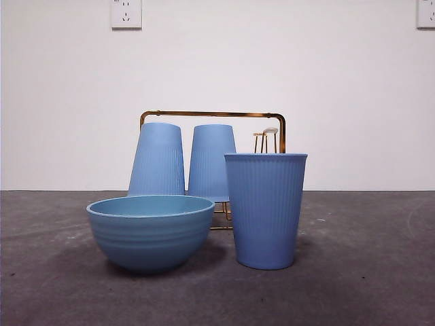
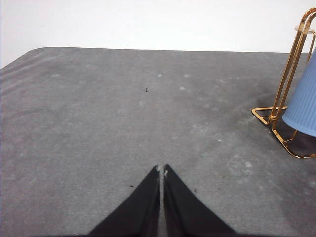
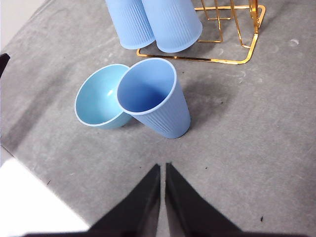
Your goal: Right arm lift cup from the cupboard, then place it on the right of the bowl
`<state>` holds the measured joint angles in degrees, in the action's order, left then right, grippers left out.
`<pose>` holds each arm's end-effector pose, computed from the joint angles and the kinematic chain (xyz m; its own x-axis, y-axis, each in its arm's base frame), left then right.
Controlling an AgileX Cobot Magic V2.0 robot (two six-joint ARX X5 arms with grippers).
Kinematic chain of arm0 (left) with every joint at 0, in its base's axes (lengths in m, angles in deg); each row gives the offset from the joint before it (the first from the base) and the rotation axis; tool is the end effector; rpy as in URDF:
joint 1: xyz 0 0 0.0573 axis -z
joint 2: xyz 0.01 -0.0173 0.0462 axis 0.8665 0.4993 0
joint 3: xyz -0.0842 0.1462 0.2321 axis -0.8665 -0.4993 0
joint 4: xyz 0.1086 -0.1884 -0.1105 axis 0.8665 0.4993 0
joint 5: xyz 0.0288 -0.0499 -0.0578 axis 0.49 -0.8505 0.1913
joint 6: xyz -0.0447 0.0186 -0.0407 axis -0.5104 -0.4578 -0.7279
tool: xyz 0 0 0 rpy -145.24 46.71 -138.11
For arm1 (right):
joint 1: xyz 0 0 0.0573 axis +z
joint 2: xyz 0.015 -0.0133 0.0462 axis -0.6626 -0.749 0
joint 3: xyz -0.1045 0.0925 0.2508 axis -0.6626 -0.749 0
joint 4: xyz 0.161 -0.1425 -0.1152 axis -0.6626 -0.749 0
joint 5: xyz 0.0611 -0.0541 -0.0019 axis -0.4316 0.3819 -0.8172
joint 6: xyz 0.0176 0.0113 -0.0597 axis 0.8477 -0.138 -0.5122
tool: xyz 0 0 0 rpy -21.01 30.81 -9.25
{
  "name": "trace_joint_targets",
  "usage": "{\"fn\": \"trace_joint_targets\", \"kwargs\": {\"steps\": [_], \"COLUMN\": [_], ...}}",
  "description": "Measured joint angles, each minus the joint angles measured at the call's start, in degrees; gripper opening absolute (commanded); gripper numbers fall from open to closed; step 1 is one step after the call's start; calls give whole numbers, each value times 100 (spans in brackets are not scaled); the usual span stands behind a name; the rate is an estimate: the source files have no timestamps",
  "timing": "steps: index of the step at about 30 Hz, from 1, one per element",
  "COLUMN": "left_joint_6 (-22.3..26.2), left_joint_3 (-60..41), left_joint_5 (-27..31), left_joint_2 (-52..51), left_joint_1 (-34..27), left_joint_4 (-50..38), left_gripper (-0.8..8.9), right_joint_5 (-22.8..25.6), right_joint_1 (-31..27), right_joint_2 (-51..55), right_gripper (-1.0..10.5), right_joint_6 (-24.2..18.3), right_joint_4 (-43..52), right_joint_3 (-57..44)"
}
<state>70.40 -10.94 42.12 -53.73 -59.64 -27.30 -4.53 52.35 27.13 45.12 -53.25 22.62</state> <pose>0.0780 -0.0004 0.1542 0.9880 -0.0073 -0.1544 0.0045 0.9998 -0.0179 0.0844 0.0397 0.2870 0.5522 0.6425 -0.5313 -0.4944 0.7655 0.4118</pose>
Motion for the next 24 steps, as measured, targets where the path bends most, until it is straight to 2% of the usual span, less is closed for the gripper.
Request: {"fn": "trace_joint_targets", "kwargs": {"steps": [6, 8, 10, 13, 16, 20, 22, 24], "left_joint_6": [0, 0, 0, 0, 0, 2, 0, 2], "left_joint_3": [0, 0, 0, 0, 0, 0, 0, 0], "left_joint_5": [0, -2, -2, 0, -2, -2, -2, -2], "left_joint_2": [0, 0, 0, 0, 0, 0, 0, 0], "left_joint_1": [0, 0, 0, 0, 0, 0, 0, 0], "left_joint_4": [0, 0, 0, 0, 0, 0, 0, 0], "left_gripper": [11, 10, 11, 10, 11, 11, 10, 11], "right_joint_5": [125, 531, 1141, 1928, 2186, 2645, 2865, 3071], "right_joint_1": [-37, -129, -278, -472, -577, -721, -776, -807], "right_joint_2": [378, 605, 710, 859, 1213, 1891, 2232, 2496], "right_gripper": [19, 19, 19, 19, 19, 19, 19, 19], "right_joint_6": [-39, -201, -413, -787, -1060, -1198, -1200, -1202], "right_joint_4": [13, 155, 409, 1200, 2203, 3919, 4356, 4360], "right_joint_3": [0, 0, -15, -380, -1126, -2284, -2782, -3213]}}
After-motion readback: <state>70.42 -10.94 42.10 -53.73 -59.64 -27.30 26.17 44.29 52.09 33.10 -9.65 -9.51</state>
